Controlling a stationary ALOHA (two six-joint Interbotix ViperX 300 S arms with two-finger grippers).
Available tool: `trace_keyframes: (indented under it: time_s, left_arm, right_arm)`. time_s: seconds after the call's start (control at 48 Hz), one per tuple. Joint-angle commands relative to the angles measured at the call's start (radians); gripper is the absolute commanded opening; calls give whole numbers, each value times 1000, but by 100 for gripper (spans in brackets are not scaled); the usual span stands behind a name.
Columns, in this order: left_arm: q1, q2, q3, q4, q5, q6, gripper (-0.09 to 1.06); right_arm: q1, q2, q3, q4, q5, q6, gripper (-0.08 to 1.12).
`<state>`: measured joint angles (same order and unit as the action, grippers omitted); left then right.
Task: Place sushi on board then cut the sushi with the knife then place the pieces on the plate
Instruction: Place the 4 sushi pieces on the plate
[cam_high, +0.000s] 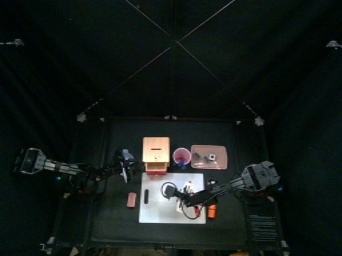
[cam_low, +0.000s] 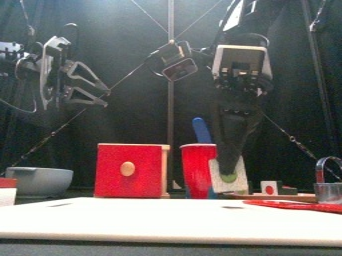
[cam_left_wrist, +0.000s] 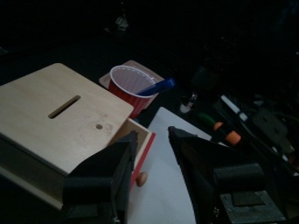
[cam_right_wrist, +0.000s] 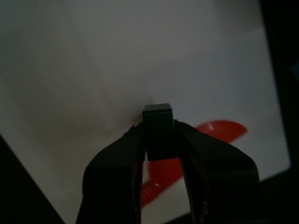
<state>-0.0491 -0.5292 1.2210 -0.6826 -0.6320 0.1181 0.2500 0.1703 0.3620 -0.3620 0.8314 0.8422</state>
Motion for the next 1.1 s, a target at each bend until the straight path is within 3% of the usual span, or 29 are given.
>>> trace_keyframes:
  time_s: [0.021, 0.271, 0.542, 0.833, 1.104]
  left_arm:
    - [5, -2, -14, 3, -3, 0, 76]
    - [15, -2, -15, 3, -5, 0, 76]
    - [21, -2, -15, 8, -12, 3, 76]
    - [41, -2, -12, 49, -14, 5, 76]
    - [41, -2, -12, 77, -14, 6, 76]
  right_arm:
    - [-43, -124, 58, -12, -2, 37, 46]
    - [-140, -319, 209, -63, -18, 143, 46]
    - [-336, -571, 399, -18, -21, 150, 46]
    - [-577, -767, 583, -11, -21, 147, 46]
    - [-785, -808, 696, -5, -126, 149, 46]
